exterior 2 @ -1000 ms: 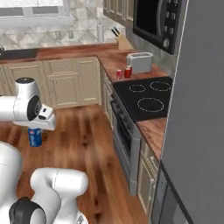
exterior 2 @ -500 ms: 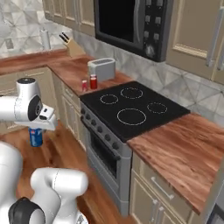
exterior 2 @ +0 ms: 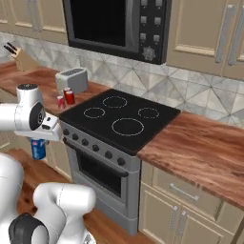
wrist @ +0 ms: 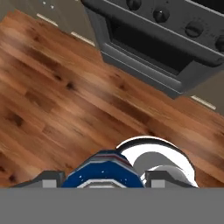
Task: Four empty soda cans are scattered around the kitchen. Gather all the cans and cluster them next to the stove for recycling.
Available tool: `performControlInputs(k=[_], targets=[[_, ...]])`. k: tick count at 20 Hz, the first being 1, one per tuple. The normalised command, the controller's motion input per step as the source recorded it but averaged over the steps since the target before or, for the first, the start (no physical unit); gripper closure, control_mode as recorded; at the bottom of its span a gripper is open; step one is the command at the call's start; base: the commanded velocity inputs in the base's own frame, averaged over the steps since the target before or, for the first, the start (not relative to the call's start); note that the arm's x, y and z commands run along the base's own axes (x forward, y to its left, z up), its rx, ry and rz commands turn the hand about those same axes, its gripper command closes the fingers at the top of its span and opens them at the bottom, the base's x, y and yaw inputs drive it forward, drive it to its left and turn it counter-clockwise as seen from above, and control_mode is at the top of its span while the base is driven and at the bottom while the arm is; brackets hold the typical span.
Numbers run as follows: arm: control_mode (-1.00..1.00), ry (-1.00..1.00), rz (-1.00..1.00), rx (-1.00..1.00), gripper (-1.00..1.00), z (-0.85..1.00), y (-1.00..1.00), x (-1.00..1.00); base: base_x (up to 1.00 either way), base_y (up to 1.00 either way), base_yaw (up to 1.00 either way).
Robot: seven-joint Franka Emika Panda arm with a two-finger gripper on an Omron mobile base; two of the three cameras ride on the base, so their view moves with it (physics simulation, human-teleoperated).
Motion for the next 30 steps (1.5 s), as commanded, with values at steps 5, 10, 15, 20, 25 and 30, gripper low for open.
performControlInputs(k=[5,10,15,20,25,30], targets=[[1.00,0.00,0.00,0.00,1.00,0.00,0.00,0.00,0.24,0.88,-0.46],[1.00,0.00,0.00,0.00,1.00,0.00,0.00,0.00,0.35,0.88,-0.43],[1.00,0.00,0.00,0.00,1.00,0.00,0.00,0.00,0.07,0.89,-0.40],[1.00,0.00,0.00,0.00,1.00,0.00,0.00,0.00,0.03,0.75,-0.31],[1.00,0.00,0.00,0.00,1.00,0.00,0.00,0.00,0.25,0.34,-0.16],[1.00,0.00,0.00,0.00,1.00,0.00,0.00,0.00,0.48,0.09,-0.03]])
